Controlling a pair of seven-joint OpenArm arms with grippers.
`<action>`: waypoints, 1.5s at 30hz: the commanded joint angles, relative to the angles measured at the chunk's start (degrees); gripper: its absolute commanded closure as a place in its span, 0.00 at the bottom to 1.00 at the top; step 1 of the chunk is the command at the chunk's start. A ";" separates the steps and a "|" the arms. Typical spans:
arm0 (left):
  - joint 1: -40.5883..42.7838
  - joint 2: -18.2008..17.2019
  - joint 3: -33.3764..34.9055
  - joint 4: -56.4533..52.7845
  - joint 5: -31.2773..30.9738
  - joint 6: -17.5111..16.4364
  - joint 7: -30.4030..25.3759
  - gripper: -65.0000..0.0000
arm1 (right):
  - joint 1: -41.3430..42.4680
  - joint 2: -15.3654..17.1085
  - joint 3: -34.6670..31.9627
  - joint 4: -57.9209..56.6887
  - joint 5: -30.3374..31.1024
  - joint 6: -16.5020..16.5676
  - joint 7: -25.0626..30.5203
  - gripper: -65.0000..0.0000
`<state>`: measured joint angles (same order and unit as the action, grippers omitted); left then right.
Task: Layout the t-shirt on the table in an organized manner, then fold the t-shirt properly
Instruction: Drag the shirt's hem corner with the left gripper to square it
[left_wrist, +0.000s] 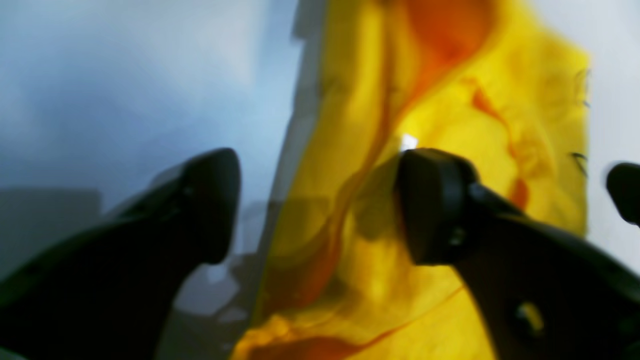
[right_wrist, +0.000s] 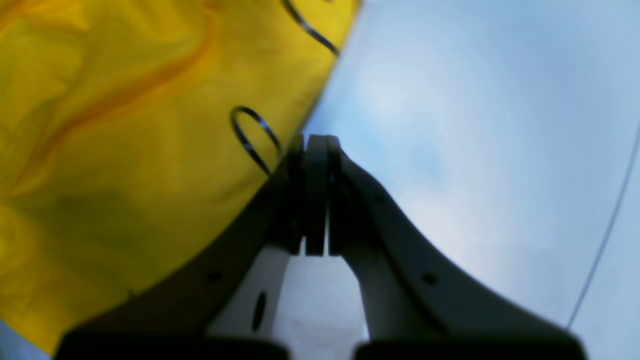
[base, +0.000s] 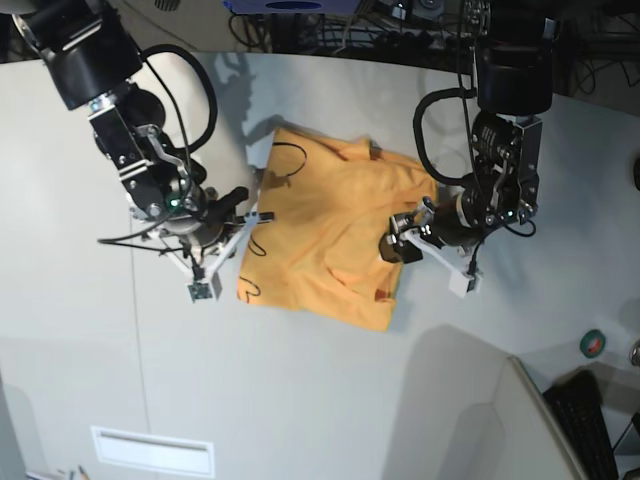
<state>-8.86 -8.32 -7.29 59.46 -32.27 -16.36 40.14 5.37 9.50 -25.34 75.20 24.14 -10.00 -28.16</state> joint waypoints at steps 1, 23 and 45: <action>-1.47 -1.22 0.48 0.10 -0.48 -0.21 -0.10 0.39 | 0.39 1.01 1.30 2.56 -0.01 0.02 1.31 1.00; -23.01 -18.89 58.15 -0.34 -0.21 -16.91 -3.79 1.00 | -10.16 5.84 18.88 8.19 -0.01 0.37 1.31 1.00; -33.03 -2.01 77.05 -8.08 22.03 -23.64 -18.91 1.00 | -19.39 6.99 31.54 10.82 -0.01 0.37 1.31 1.00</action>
<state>-39.92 -10.57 70.35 50.72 -9.74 -39.55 22.13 -14.35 15.84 5.78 85.08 24.08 -9.56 -27.94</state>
